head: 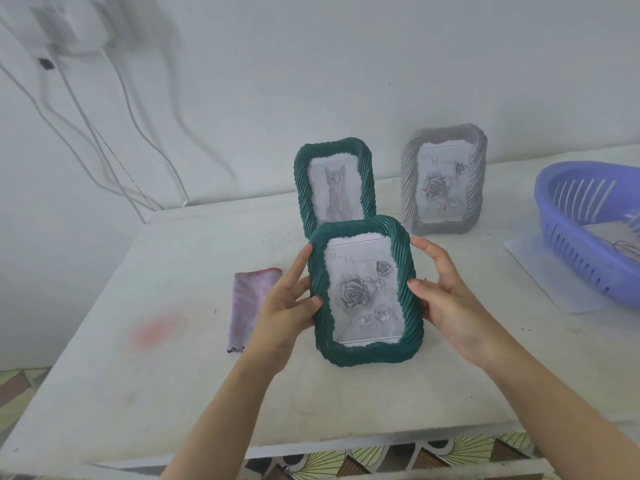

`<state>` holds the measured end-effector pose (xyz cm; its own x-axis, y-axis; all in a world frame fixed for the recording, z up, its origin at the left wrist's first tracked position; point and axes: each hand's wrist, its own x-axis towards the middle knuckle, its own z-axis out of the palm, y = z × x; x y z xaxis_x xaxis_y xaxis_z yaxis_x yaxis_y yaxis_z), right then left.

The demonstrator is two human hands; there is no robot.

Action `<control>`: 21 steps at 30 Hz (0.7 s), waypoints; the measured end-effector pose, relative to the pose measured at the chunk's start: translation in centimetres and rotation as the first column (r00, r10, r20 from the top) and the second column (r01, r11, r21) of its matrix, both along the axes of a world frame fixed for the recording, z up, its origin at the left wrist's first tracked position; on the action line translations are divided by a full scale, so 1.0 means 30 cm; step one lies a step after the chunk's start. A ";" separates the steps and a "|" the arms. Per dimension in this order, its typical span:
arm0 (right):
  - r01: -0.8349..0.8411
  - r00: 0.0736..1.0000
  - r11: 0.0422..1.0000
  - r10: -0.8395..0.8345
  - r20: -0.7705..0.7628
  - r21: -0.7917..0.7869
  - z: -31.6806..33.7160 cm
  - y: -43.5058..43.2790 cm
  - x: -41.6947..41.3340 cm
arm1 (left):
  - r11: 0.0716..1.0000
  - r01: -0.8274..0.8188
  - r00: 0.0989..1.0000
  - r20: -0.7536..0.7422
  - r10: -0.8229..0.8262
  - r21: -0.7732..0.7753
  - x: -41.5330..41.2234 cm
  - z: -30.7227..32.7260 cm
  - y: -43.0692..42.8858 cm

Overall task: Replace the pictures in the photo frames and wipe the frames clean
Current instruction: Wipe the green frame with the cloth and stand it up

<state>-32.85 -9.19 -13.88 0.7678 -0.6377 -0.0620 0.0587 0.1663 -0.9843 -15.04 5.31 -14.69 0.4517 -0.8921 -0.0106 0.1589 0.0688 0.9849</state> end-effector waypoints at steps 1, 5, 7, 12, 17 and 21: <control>-0.003 1.000 1.000 0.003 0.004 0.001 0.001 -0.001 0.000 | 1.000 0.004 1.000 0.004 -0.004 0.001 0.000 0.003 -0.004; -0.009 0.998 0.999 0.006 0.065 0.038 0.019 -0.012 0.001 | 1.000 0.018 1.000 0.004 -0.018 -0.001 -0.002 0.017 -0.020; -0.024 0.994 0.998 0.017 0.107 0.061 0.033 -0.025 0.003 | 0.999 0.040 0.999 0.013 -0.040 -0.007 -0.007 0.025 -0.032; -0.044 0.984 0.995 0.027 0.178 0.095 0.071 -0.067 0.005 | 0.998 0.053 0.998 0.027 -0.052 -0.025 -0.025 0.044 -0.062; -0.026 0.965 0.999 0.020 0.262 0.021 0.105 -0.117 0.011 | 0.998 0.021 0.999 0.050 -0.018 -0.063 -0.043 0.082 -0.099; -0.072 0.960 0.996 0.082 0.267 -0.047 0.140 -0.147 0.012 | 0.997 -0.011 0.997 0.074 0.017 -0.083 -0.057 0.110 -0.120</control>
